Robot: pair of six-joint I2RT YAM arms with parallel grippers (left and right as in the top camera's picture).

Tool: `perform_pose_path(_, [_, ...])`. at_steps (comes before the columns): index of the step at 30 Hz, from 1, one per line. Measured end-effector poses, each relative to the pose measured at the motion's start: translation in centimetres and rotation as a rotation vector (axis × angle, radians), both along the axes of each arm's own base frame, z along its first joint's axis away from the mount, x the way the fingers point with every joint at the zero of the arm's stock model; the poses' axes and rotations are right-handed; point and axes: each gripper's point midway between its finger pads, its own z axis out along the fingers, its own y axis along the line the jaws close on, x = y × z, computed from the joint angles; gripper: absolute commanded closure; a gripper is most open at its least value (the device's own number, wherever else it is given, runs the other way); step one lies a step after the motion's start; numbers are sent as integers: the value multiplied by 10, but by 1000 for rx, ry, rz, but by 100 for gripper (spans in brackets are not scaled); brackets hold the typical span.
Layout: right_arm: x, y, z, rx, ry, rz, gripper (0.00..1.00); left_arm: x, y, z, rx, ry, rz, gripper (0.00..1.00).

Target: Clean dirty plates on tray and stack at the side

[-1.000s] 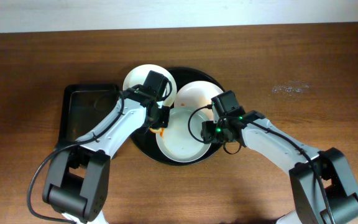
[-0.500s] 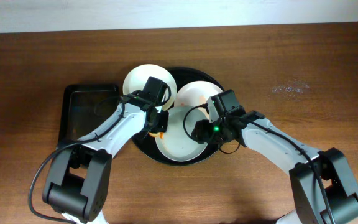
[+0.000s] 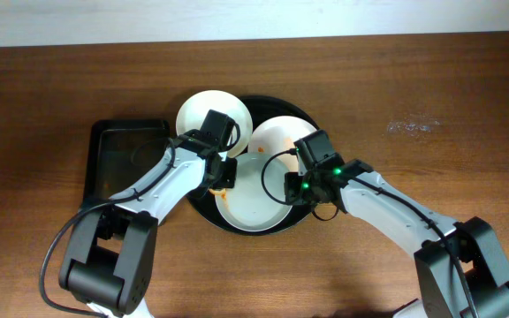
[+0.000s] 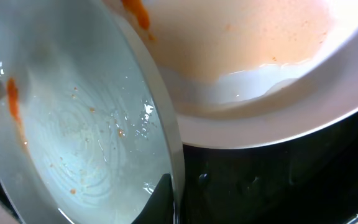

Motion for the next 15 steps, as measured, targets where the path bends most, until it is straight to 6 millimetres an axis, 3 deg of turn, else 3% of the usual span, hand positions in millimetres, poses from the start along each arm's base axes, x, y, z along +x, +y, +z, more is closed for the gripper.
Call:
perform_pose_path(5, [1,-2,-1,-25,-14,5,96,3,-3,9,-19,-28,-1,100])
perform_pose_path(8, [1,0,0,-26,-21,14,96,5,-14,42,-102,-91,-20,100])
perform_pose_path(11, [1,0,-1,-27,-20,17,96,-7,-27,62,-190,-73,-52,100])
perform_pose_path(15, [0,0,-1,-29,-17,17,96,-29,-30,58,-221,26,-65,100])
